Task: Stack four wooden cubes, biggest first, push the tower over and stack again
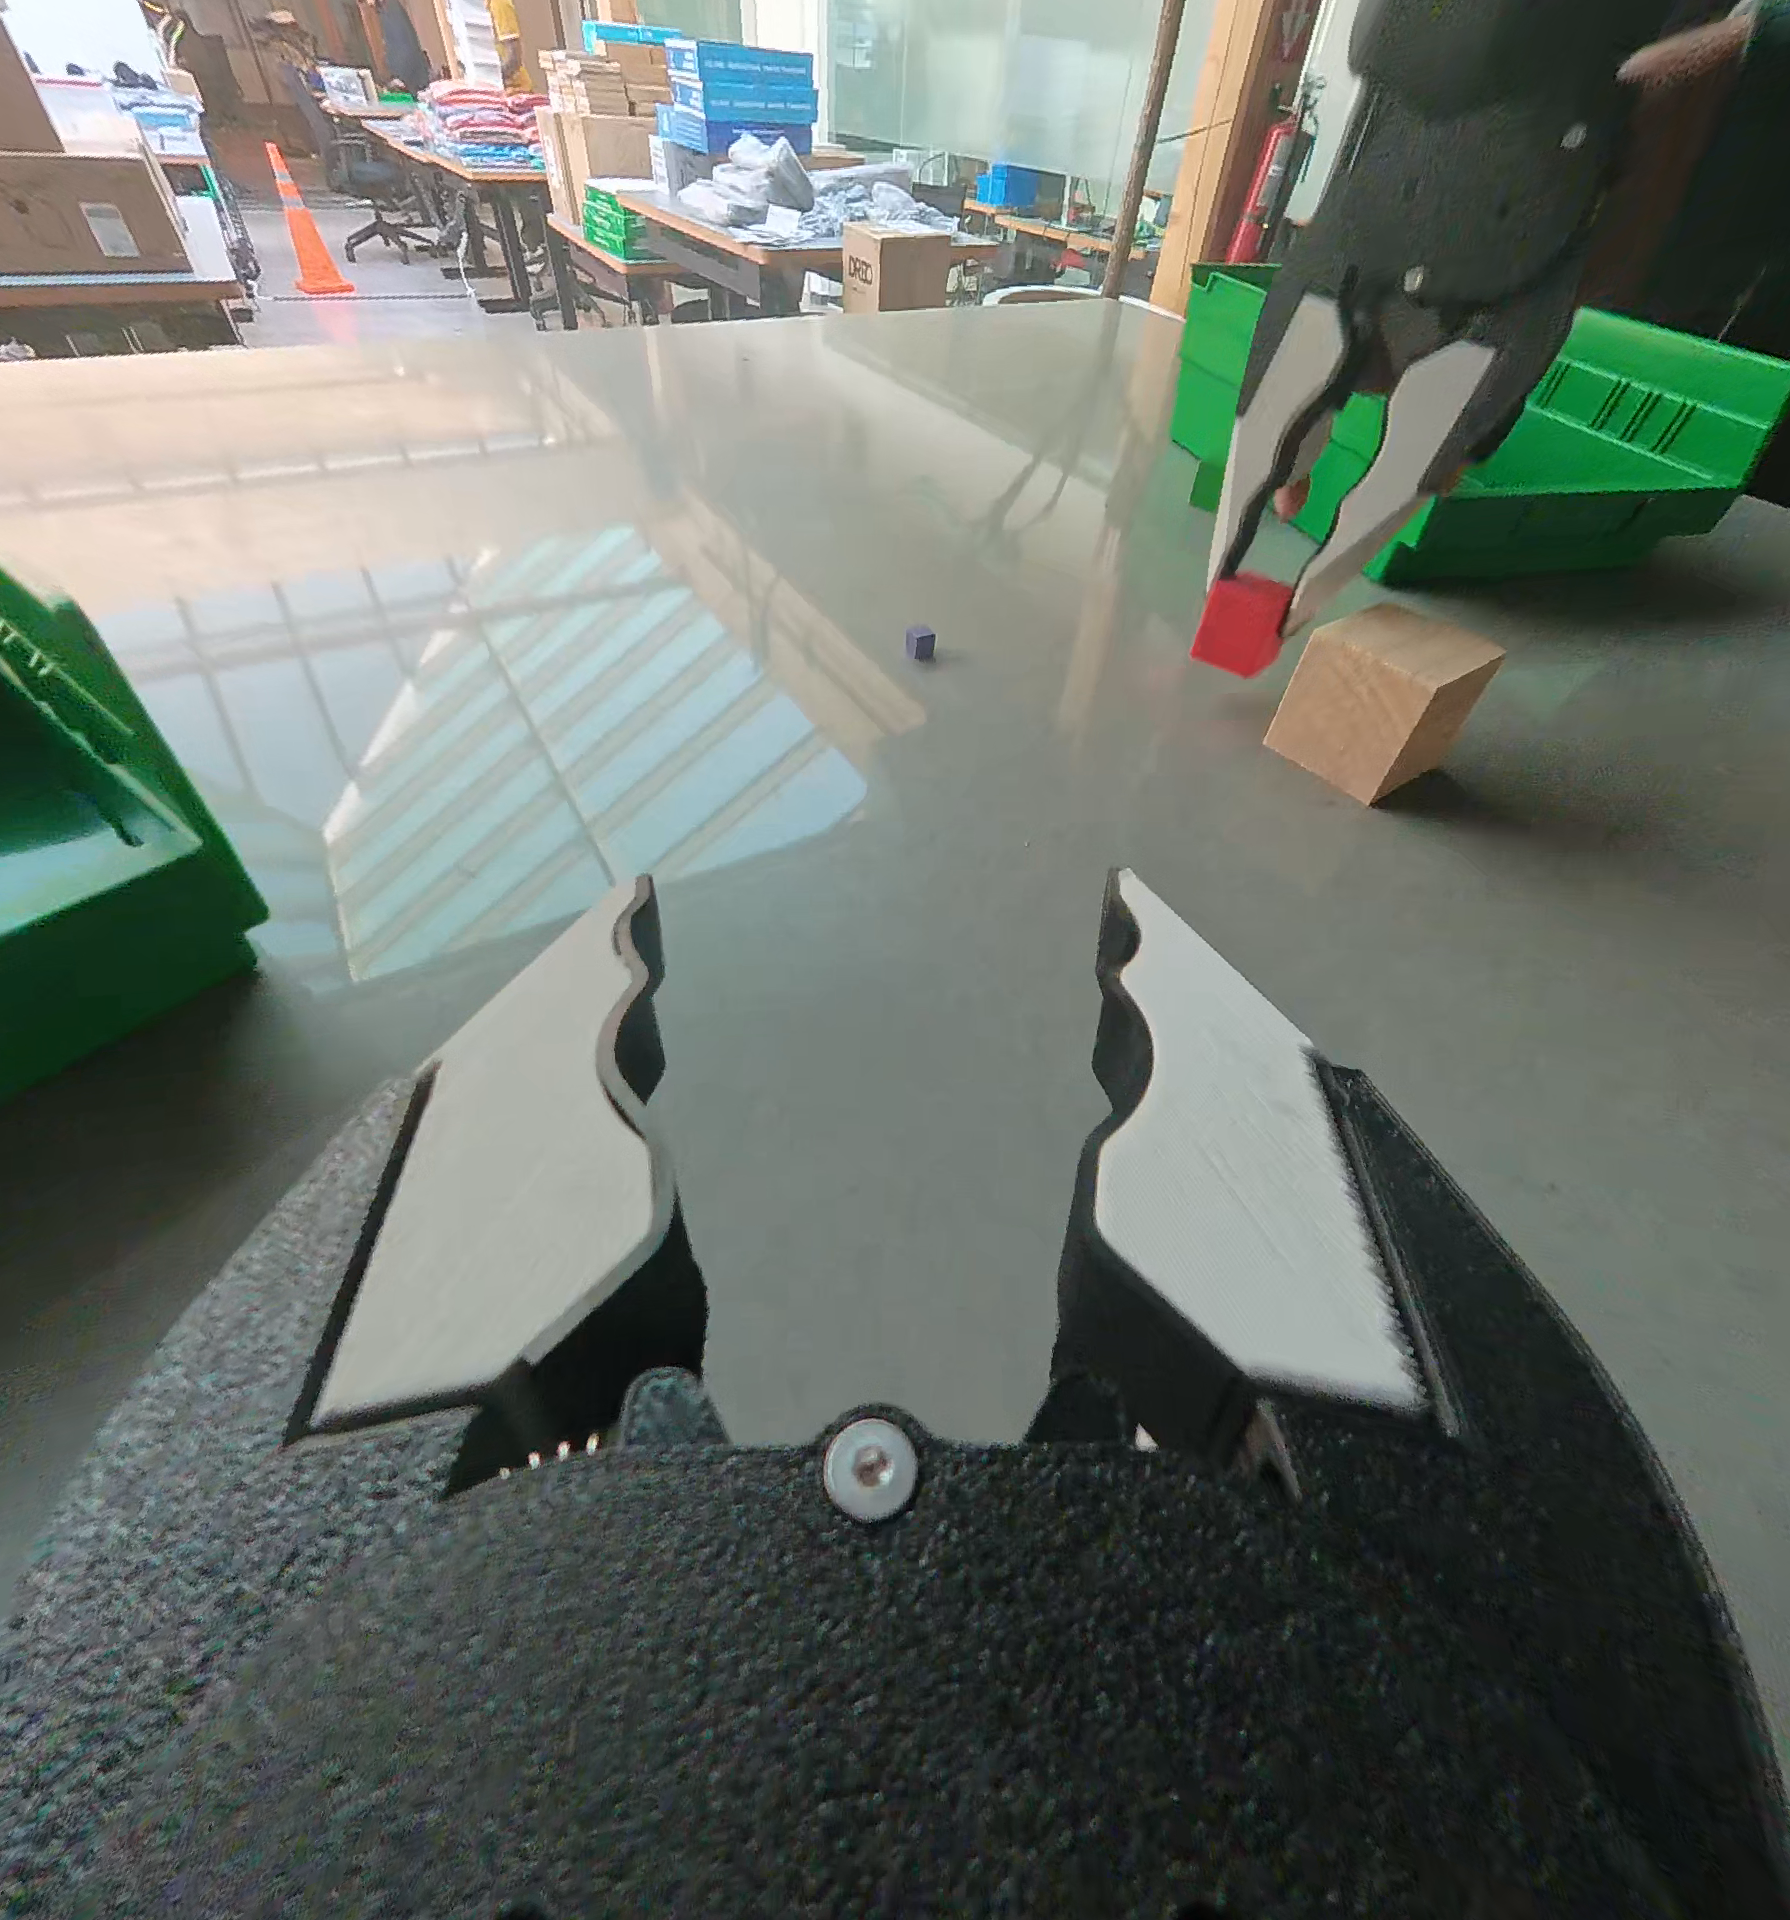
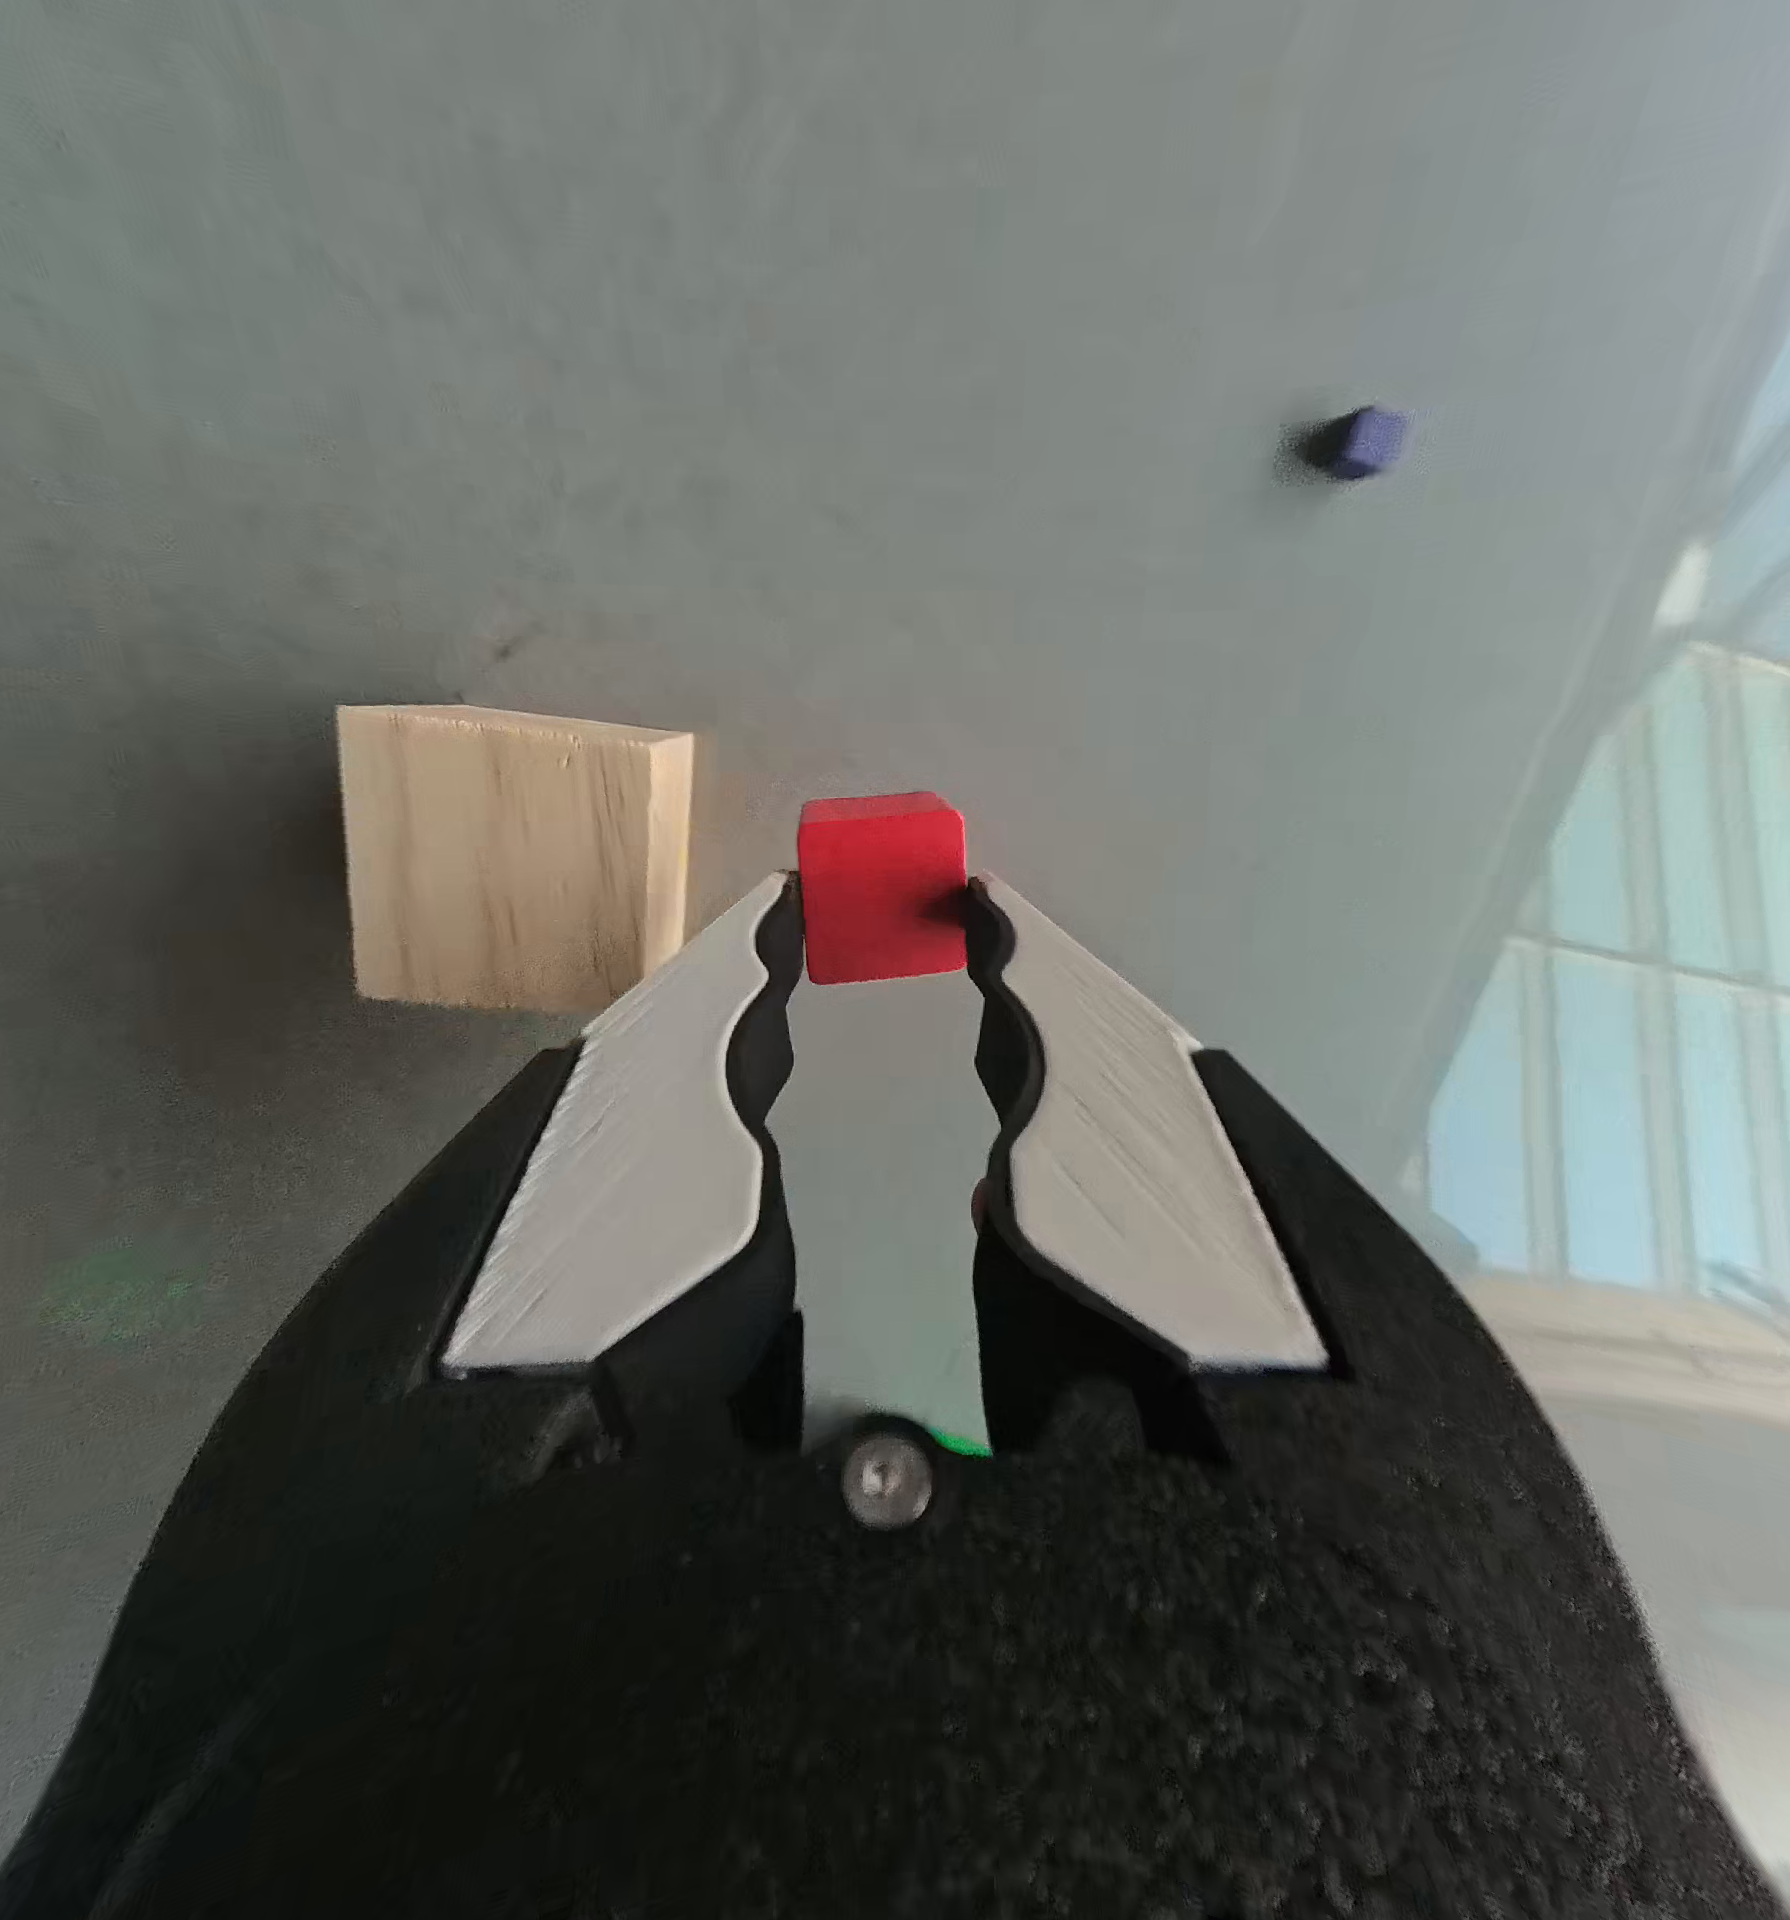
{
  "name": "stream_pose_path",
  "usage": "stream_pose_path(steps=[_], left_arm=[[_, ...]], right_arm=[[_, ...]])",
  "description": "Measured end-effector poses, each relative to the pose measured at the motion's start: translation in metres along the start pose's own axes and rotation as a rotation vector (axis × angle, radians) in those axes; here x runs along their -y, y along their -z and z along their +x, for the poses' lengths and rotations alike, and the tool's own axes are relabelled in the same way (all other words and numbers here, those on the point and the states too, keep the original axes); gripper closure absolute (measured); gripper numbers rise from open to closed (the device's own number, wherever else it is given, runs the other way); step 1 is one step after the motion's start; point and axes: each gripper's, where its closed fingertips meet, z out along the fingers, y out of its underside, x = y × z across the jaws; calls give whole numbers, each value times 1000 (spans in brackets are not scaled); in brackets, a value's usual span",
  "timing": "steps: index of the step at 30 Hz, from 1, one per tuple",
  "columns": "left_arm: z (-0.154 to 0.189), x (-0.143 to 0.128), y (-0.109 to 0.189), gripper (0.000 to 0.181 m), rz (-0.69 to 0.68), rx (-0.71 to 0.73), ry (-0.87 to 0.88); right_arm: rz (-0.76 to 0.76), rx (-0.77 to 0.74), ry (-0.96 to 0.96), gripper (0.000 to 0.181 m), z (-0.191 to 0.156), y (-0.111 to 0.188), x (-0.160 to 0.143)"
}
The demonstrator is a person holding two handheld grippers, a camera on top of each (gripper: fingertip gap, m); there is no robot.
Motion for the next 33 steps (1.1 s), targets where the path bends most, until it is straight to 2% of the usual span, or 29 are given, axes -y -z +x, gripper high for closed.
stream_pose_path(steps=[4, 7, 11, 16, 22, 33], left_arm=[[3, 2, -2, 97, 6, -12, -11], [7, 4, -3, 96, 14, -31, -9], [17, 3, -1, 96, 7, -77, -12], [34, -5, 4, 96, -45, -169, -31], [45, -14, 8, 96, -99, -231, -52], [47, -19, 12, 96, -120, -245, -58]], right_arm=[[-5, -77, -79, 150, 4, 49, 12], [-2, -72, -124, 150, -15, 66, 21], [-34, -66, -133, 150, -44, 55, 20], [-45, -56, -153, 150, -61, 40, 17], [-49, -55, -168, 150, -67, 35, 17], [-76, -41, -183, 150, -63, 26, 13]])
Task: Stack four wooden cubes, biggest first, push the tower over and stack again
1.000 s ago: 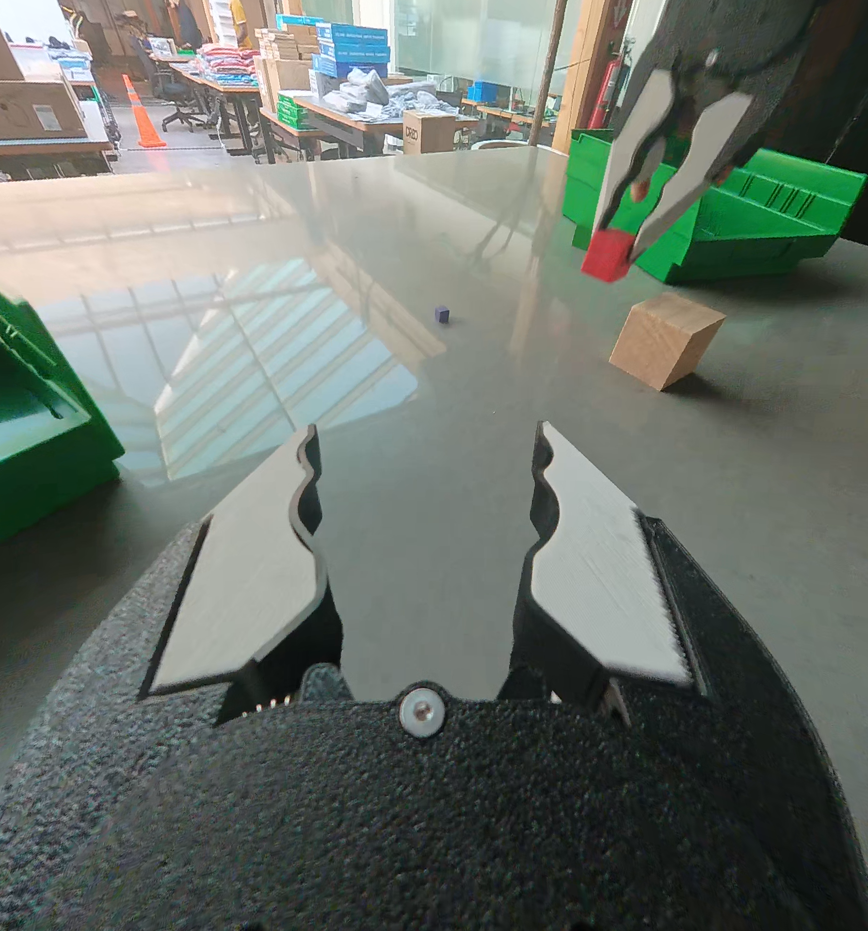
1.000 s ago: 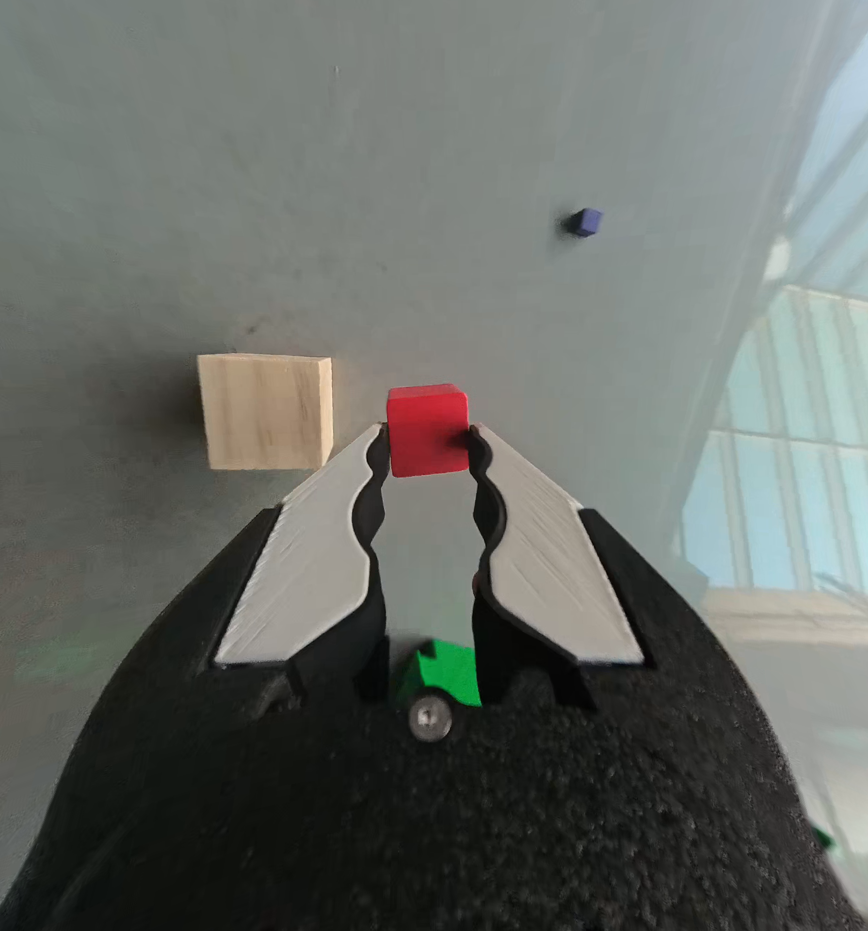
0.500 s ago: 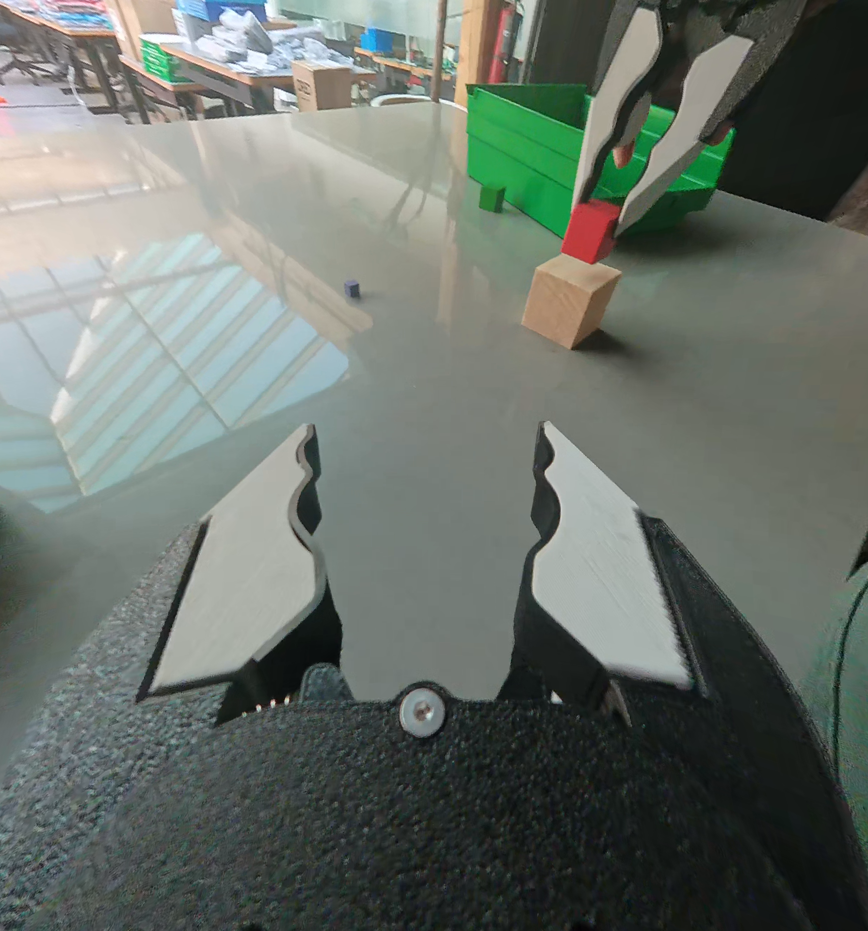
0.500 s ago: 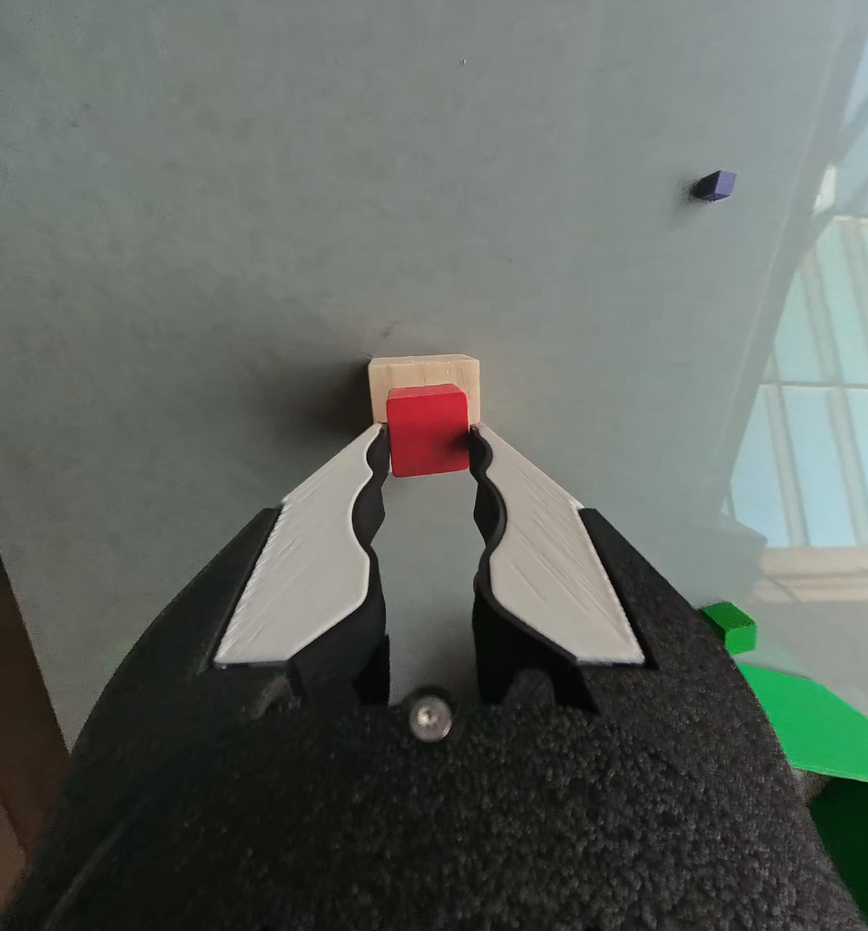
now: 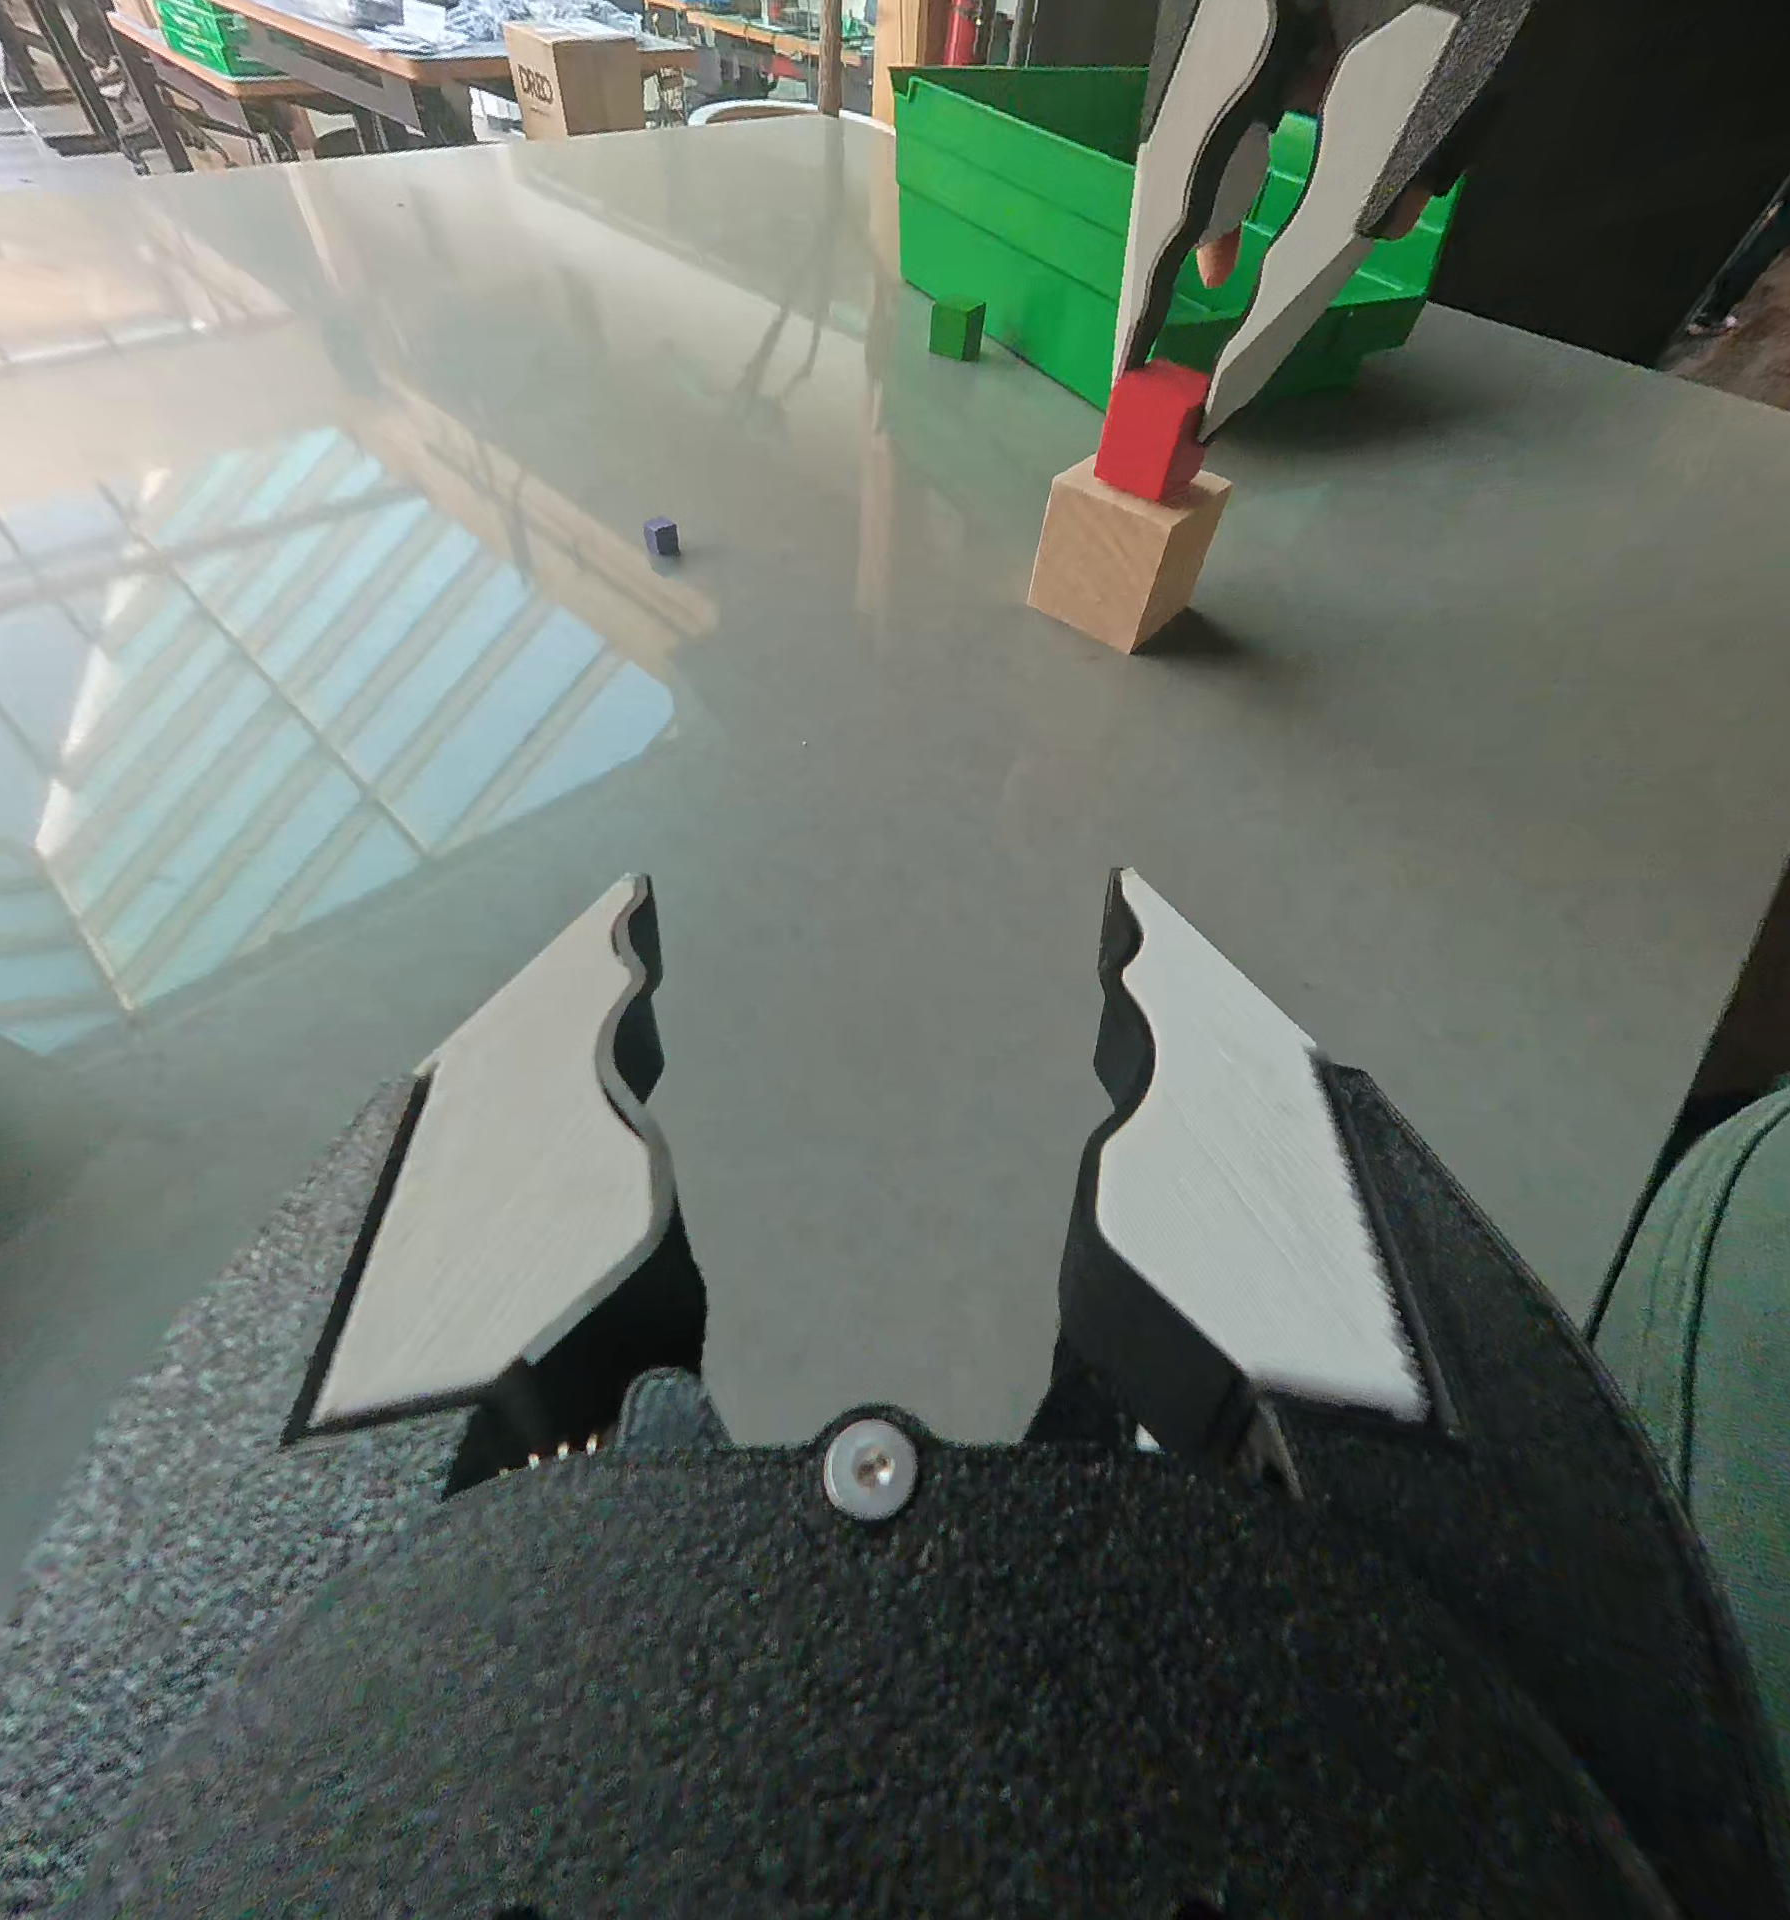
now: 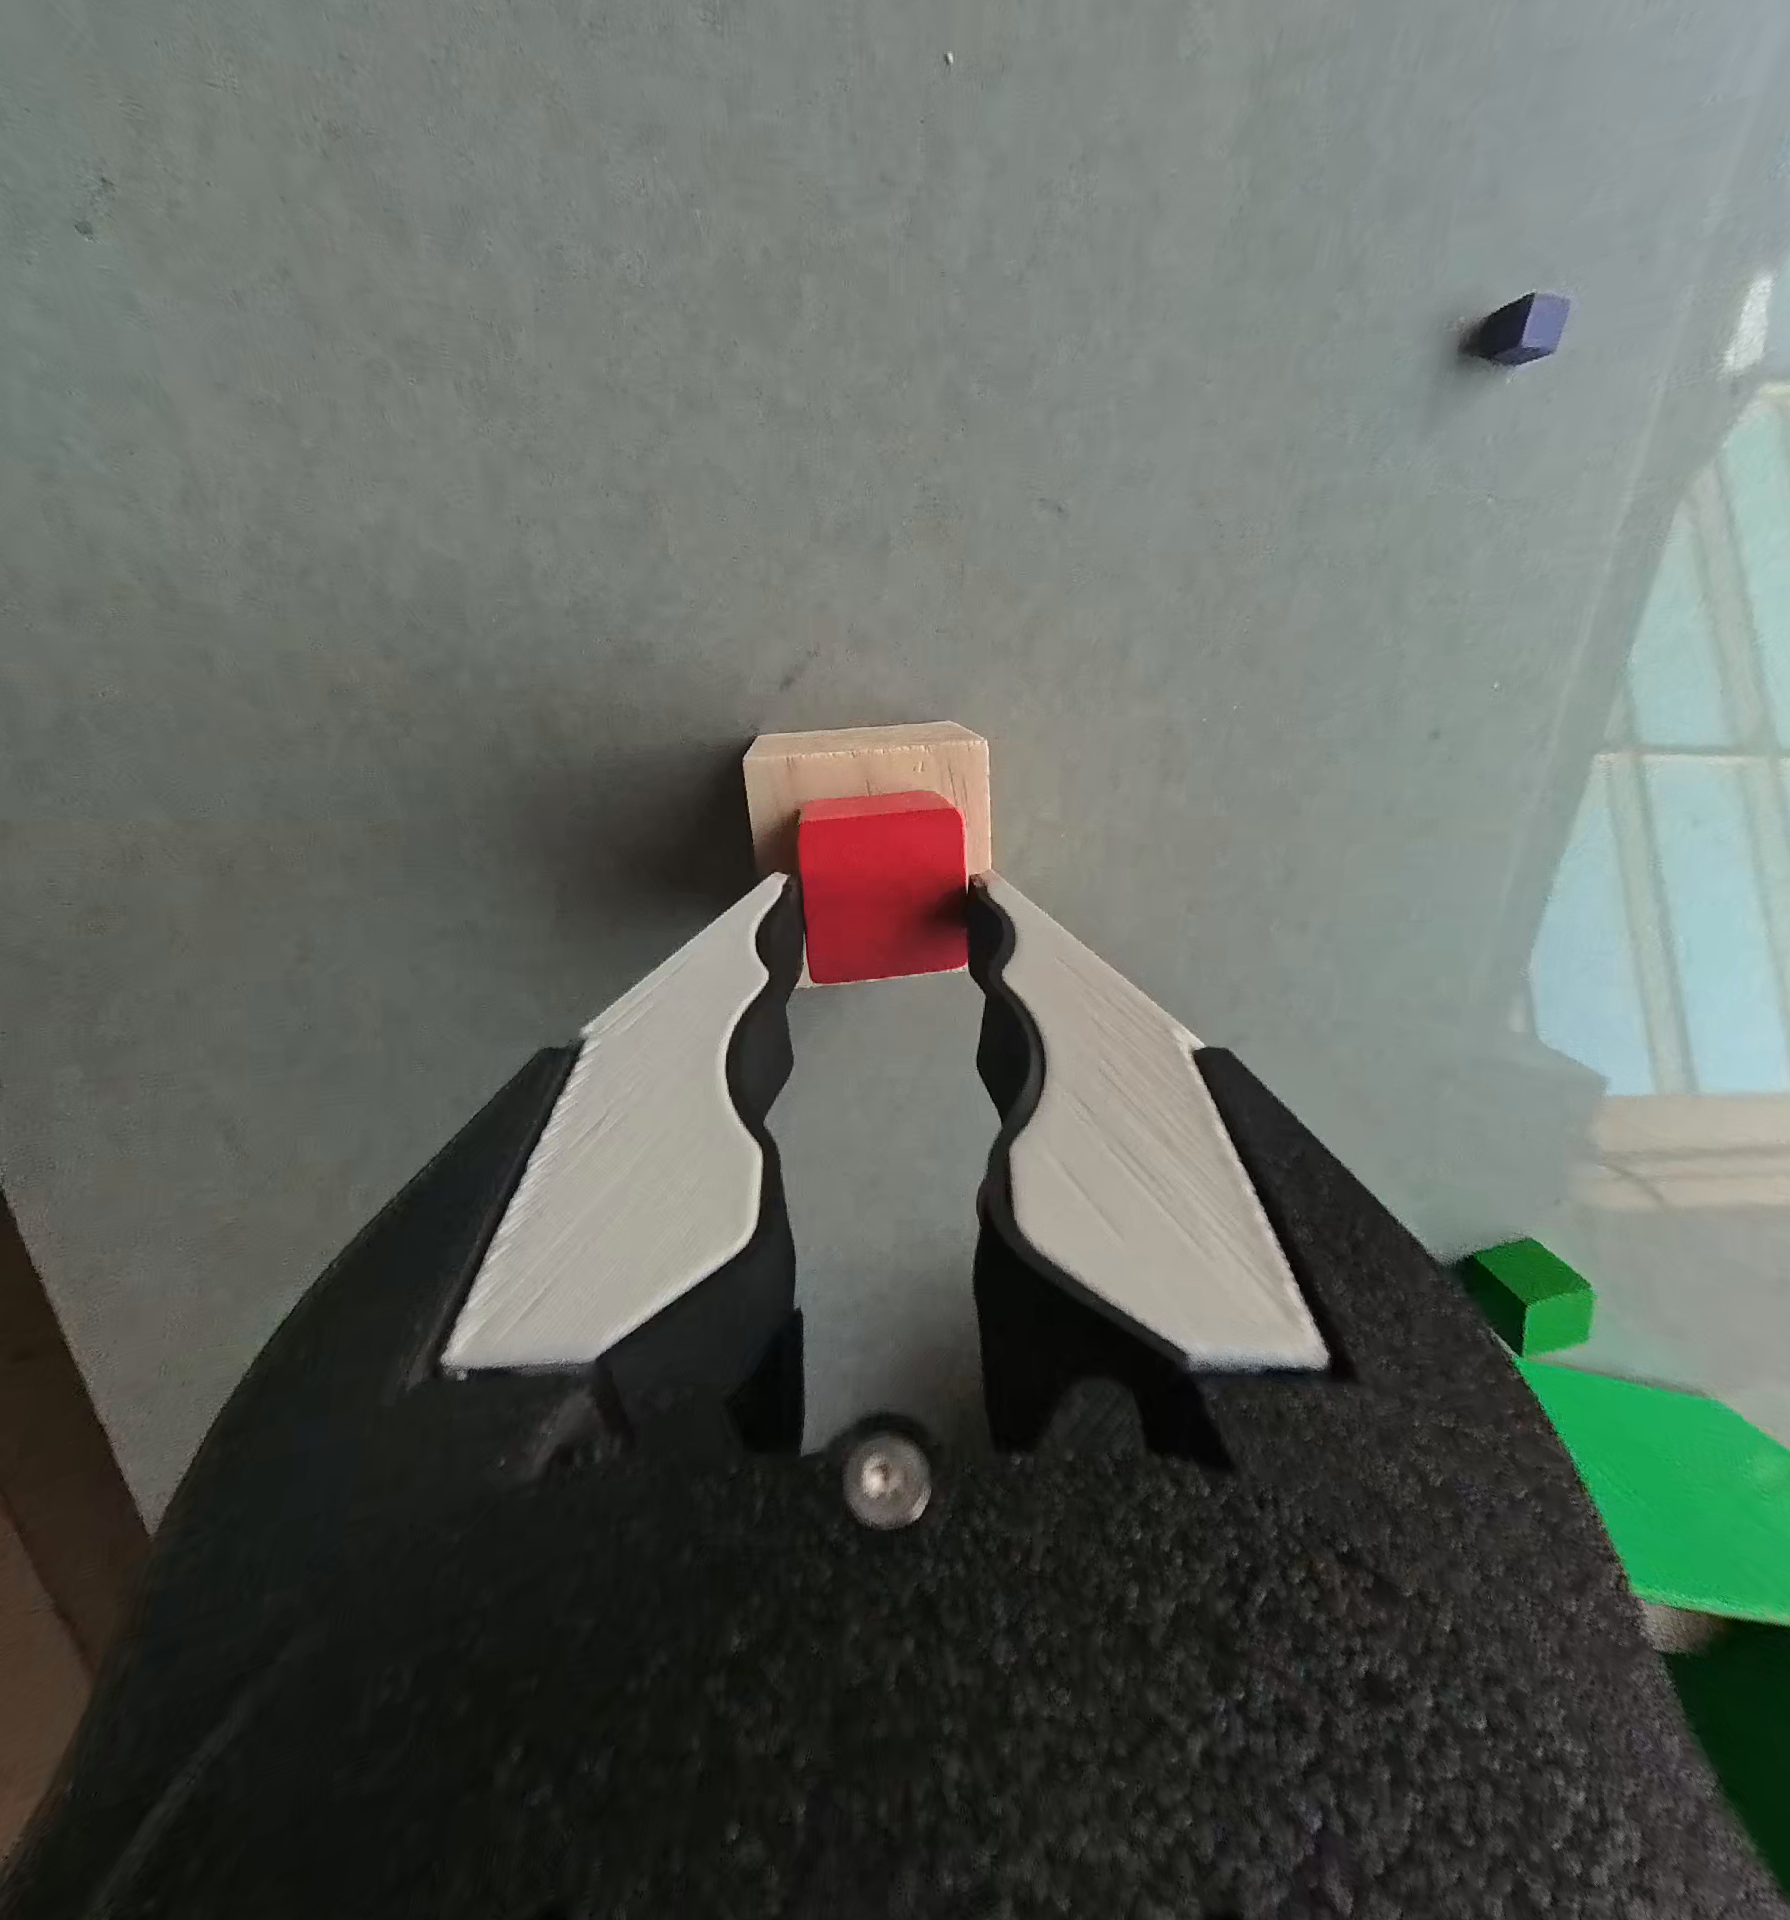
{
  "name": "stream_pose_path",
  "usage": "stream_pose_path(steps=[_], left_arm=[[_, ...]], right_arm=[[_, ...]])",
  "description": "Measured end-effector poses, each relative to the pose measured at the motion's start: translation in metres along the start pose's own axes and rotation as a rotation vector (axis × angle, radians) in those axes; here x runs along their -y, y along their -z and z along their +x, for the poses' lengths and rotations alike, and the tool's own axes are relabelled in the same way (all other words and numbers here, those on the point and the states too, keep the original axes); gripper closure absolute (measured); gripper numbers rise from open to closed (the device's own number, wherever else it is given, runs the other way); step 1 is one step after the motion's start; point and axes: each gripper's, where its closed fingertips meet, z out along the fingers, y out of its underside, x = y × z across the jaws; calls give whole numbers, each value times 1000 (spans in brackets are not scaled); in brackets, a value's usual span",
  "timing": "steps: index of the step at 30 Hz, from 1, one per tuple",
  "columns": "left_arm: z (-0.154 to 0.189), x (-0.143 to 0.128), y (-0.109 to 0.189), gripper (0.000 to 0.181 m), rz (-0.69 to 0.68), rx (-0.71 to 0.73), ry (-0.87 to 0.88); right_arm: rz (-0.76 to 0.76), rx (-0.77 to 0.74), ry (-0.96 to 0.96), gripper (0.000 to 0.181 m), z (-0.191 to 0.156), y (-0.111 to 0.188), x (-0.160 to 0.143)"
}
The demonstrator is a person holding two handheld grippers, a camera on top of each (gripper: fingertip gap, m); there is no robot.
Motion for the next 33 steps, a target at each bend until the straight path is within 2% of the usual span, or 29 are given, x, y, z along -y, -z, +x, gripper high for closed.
stream_pose_path(steps=[20, 23, 28, 33], left_arm=[[0, 0, -2, 96, -11, 7, -3], [-1, -1, -1, 96, -13, 12, -3], [-3, -2, 3, 97, -11, 22, 3], [-7, -2, 6, 97, -6, 34, 8]], right_arm=[[-15, 0, -23, 150, -1, -2, -1], [-2, -3, -21, 145, -1, 0, 1], [106, -11, -42, 137, 14, 36, 13], [130, -148, -33, 139, 68, 71, 4]])
